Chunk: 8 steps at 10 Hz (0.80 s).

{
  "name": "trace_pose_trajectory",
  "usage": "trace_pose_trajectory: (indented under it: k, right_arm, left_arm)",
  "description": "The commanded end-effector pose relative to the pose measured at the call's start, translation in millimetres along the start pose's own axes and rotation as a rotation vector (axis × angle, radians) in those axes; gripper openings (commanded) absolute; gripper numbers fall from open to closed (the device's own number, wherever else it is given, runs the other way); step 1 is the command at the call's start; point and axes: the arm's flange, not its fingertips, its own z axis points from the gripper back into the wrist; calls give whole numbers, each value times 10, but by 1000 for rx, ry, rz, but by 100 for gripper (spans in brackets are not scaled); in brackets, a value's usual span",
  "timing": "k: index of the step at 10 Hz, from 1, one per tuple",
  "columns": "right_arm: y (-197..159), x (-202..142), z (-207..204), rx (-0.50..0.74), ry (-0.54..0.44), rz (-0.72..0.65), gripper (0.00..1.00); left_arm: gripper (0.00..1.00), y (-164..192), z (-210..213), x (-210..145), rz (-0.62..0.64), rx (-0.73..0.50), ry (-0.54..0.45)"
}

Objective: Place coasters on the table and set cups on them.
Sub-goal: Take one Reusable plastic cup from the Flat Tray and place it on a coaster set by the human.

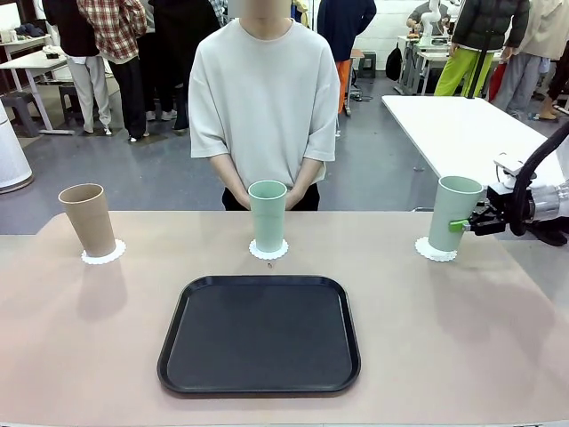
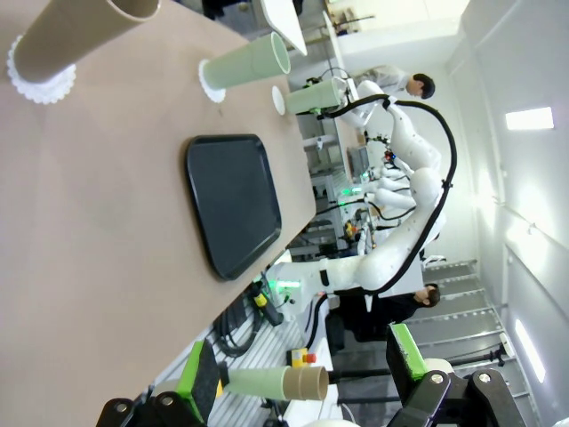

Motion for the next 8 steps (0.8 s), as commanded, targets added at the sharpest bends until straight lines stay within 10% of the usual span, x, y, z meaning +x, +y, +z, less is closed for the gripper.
trace_pose_trajectory:
  k: [1,8]
  right_arm:
    - [-173,-35,5,-2,-26,9,85]
    - [-227,-171,5,0,12,-20,85]
  left_arm:
    - [100,-19,9,-9,-10,-14,-12]
    - [100,-19,9,-9,-10,-14,-12]
